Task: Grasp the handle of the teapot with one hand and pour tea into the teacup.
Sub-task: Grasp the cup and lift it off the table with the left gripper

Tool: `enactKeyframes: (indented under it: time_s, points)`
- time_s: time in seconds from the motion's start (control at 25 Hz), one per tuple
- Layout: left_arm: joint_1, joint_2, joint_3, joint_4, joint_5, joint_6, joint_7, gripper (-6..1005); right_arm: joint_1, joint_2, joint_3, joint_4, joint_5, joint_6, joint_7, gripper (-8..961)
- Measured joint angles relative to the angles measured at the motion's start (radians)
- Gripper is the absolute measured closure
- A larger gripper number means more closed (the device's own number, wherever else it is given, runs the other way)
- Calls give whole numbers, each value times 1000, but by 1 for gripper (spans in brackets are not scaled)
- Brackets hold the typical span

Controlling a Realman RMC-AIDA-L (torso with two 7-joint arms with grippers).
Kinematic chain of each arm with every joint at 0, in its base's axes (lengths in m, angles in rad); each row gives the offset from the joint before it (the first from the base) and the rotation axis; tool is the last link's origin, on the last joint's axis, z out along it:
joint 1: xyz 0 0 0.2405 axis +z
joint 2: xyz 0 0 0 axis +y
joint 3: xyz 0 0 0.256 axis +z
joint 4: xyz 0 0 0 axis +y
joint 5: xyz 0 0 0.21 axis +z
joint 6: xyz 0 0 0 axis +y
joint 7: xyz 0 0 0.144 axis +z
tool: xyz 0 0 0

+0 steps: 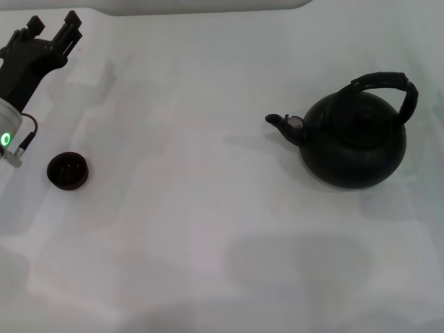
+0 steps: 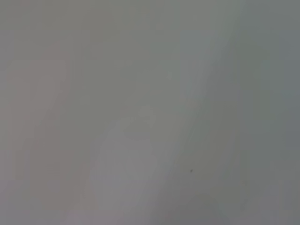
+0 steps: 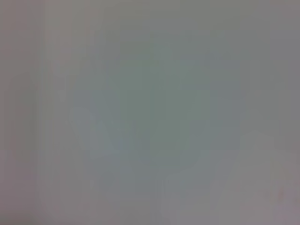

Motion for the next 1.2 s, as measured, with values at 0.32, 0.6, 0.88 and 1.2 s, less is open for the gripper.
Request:
enactKeyframes:
  time_s: [0.32, 0.6, 0.88, 1.2]
  points:
    - [7, -1, 1, 0, 0, -1, 0, 228, 1, 0, -6, -1, 1, -1, 0, 79]
    - [8, 7, 26, 8, 1, -24, -96, 229, 1, 0, -8, -1, 1, -1, 21, 79]
    - [-14, 105, 157, 150, 195, 24, -449, 228, 0, 1, -2, 5, 1, 3, 42, 80]
    - [-48, 223, 129, 382, 767, 97, -984, 226, 1, 1, -2, 2, 1, 6, 42, 80]
